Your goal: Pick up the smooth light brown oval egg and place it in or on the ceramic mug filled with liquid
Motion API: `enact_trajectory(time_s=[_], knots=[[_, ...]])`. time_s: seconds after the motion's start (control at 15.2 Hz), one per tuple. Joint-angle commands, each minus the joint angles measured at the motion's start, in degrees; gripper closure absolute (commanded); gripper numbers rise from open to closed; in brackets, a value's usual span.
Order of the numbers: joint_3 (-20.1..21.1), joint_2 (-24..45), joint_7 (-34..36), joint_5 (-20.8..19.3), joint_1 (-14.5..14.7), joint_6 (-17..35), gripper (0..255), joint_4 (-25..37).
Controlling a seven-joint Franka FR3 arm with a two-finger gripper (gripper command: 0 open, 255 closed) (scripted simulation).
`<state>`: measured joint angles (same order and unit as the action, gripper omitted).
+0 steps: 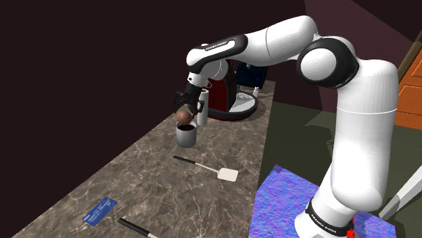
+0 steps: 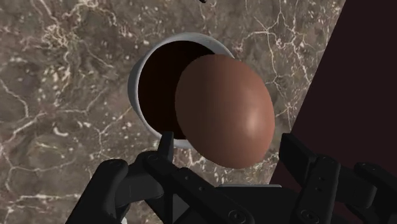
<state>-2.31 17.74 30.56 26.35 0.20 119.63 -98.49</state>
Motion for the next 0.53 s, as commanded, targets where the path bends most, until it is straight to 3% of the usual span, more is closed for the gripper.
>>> enact_trajectory(time_s=[0.0, 0.2, 0.46], knots=[[0.0, 0.1, 0.0, 0.0, 0.0, 0.1, 0, -0.3], [-0.1, 0.0, 0.0, -0.1, -0.1, -0.4, 0, 0.1], [-1.0, -2.5, 0.7, -1.2, -1.4, -6.4, 0, 3.3]])
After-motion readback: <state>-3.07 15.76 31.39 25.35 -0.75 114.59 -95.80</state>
